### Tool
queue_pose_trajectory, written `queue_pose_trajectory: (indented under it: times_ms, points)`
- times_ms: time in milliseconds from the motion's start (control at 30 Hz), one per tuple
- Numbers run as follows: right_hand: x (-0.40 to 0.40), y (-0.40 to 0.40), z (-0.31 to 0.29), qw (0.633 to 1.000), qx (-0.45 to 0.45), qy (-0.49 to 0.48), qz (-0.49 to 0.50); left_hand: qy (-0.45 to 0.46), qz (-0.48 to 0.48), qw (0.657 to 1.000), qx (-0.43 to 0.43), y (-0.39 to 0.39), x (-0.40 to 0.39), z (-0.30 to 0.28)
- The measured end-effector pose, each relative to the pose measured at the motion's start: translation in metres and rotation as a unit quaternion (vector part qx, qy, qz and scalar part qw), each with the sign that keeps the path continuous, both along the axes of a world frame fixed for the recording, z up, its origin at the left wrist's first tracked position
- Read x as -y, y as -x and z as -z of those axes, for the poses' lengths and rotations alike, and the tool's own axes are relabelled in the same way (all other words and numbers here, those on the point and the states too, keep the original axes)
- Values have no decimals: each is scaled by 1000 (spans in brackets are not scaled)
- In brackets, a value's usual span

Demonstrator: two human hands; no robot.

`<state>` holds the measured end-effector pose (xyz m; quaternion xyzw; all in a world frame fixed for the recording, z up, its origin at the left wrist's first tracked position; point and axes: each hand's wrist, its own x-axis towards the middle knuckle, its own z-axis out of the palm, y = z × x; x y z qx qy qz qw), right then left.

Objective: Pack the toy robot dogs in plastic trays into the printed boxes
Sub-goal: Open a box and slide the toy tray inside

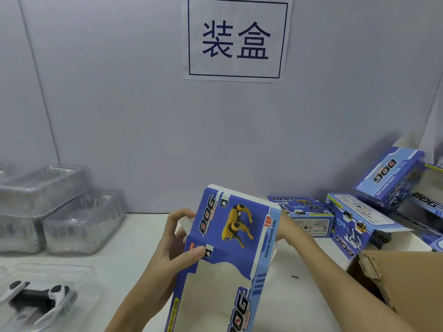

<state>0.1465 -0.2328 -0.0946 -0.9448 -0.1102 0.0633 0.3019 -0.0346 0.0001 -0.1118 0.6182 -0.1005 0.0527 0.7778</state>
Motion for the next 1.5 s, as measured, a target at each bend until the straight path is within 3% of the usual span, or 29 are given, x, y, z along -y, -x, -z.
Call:
queue_pose_trajectory:
  times_ms: [267,467,533,700,800,967,1133,1267,1400,1500]
  points:
    - [37,-1,-72,988,141,-59,23,-24,-10,999,32,-1,14,1]
    - [60,8,-128,940,204,-272,12,-57,-61,993,80,0,36,1]
    - [61,16,-139,937,195,-288,-20,-85,-90,987,99,1,45,0]
    - [64,33,-143,947,178,-248,-98,-128,-114,977,127,2,50,1]
    - [67,38,-140,945,242,-188,-117,-129,-101,978,126,1,47,1]
    - [66,47,-142,900,402,-83,-146,-152,-156,963,161,-2,47,2]
    - [54,68,-153,852,487,39,-186,-186,-189,941,212,-3,49,8]
    - [41,79,-151,860,460,64,-210,-196,-196,942,192,-4,45,8]
    - [40,84,-150,906,350,-36,-235,-209,-206,931,217,-6,43,7]
    - [46,83,-146,937,274,-100,-192,-208,-205,930,222,-7,43,8]
